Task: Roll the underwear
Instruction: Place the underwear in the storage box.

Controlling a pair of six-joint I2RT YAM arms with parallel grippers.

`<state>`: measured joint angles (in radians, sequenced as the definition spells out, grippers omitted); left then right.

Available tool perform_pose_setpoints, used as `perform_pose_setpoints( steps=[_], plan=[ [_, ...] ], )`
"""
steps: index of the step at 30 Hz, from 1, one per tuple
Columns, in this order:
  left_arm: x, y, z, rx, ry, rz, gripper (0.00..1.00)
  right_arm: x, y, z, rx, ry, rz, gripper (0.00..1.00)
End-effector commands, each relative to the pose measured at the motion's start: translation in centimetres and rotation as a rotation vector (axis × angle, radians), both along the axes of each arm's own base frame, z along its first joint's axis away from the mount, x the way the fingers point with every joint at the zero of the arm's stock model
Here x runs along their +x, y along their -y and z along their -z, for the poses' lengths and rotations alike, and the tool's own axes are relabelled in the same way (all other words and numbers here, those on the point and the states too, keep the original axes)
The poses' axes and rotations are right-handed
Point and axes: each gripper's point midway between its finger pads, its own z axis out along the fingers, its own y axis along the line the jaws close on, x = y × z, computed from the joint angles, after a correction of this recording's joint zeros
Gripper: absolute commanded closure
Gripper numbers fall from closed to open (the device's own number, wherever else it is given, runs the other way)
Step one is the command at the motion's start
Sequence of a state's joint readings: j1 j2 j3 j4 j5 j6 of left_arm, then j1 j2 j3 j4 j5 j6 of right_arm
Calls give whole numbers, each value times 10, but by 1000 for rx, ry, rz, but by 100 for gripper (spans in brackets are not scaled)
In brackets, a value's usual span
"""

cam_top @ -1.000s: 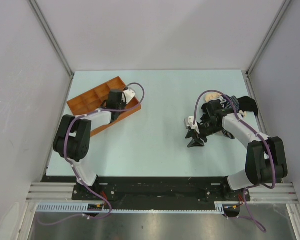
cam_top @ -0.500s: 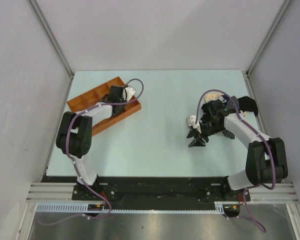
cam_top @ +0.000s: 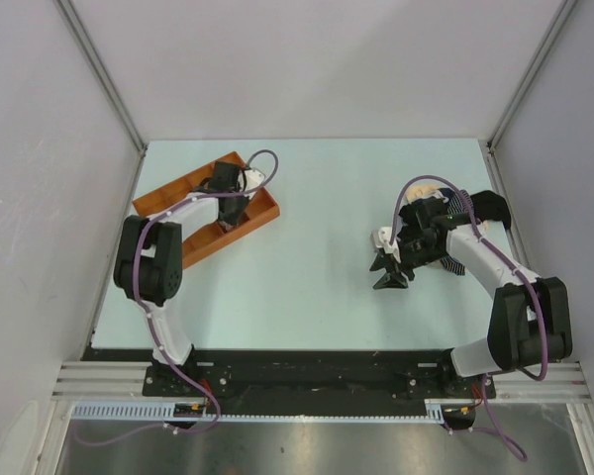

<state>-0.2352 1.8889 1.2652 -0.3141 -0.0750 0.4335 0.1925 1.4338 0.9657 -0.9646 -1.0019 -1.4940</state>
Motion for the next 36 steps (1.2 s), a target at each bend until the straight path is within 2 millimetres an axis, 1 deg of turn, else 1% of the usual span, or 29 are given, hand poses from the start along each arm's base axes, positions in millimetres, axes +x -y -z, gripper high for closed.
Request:
perform_pose_setpoints(
  steps=[1,4,5,6,8,13,15,16,18,19,20,21,23,24,26,27,31,33,34,36],
  plan=[
    [-54,13,49,-106,-299,27,100,6,-3,-23,47,63,-5,48],
    [-54,16,50,-125,-317,12,100,6,-2,-25,51,63,-4,48],
    [-57,15,52,-123,-338,3,100,6,-2,-25,52,65,-4,48],
    [-52,17,52,-130,-344,-4,100,5,-1,-25,53,62,-1,48],
    [-53,16,51,-148,-378,-30,100,6,0,-26,56,64,2,48],
    [-58,13,56,-174,-441,-63,99,7,3,-28,65,64,10,48],
    [-60,14,56,-189,-468,-81,95,7,3,-28,68,63,9,48],
    [-62,11,57,-192,-486,-96,87,6,2,-29,69,61,7,48],
    [-62,10,57,-187,-481,-103,77,7,3,-29,69,64,8,48],
    [-60,7,57,-176,-466,-119,68,6,3,-29,70,61,10,48],
    [-61,6,55,-174,-457,-122,65,7,3,-29,72,63,9,48],
    [-60,5,53,-173,-442,-127,61,7,3,-30,72,62,10,48],
    [-56,3,47,-175,-407,-140,57,6,3,-29,73,60,10,48],
    [-51,4,38,-181,-378,-138,54,7,3,-30,73,61,10,48],
    [-44,4,27,-186,-336,-144,53,6,3,-30,74,58,11,48],
    [-40,5,16,-194,-306,-140,51,6,3,-30,73,58,10,48],
    [-27,4,-14,-210,-218,-147,47,7,3,-28,72,55,9,48],
    [-23,4,-26,-218,-186,-150,46,6,4,-28,72,51,11,48],
    [-21,4,-36,-226,-162,-151,46,6,3,-28,73,53,9,48],
    [-18,3,-45,-229,-140,-152,44,6,3,-28,73,53,7,48]
  ],
)
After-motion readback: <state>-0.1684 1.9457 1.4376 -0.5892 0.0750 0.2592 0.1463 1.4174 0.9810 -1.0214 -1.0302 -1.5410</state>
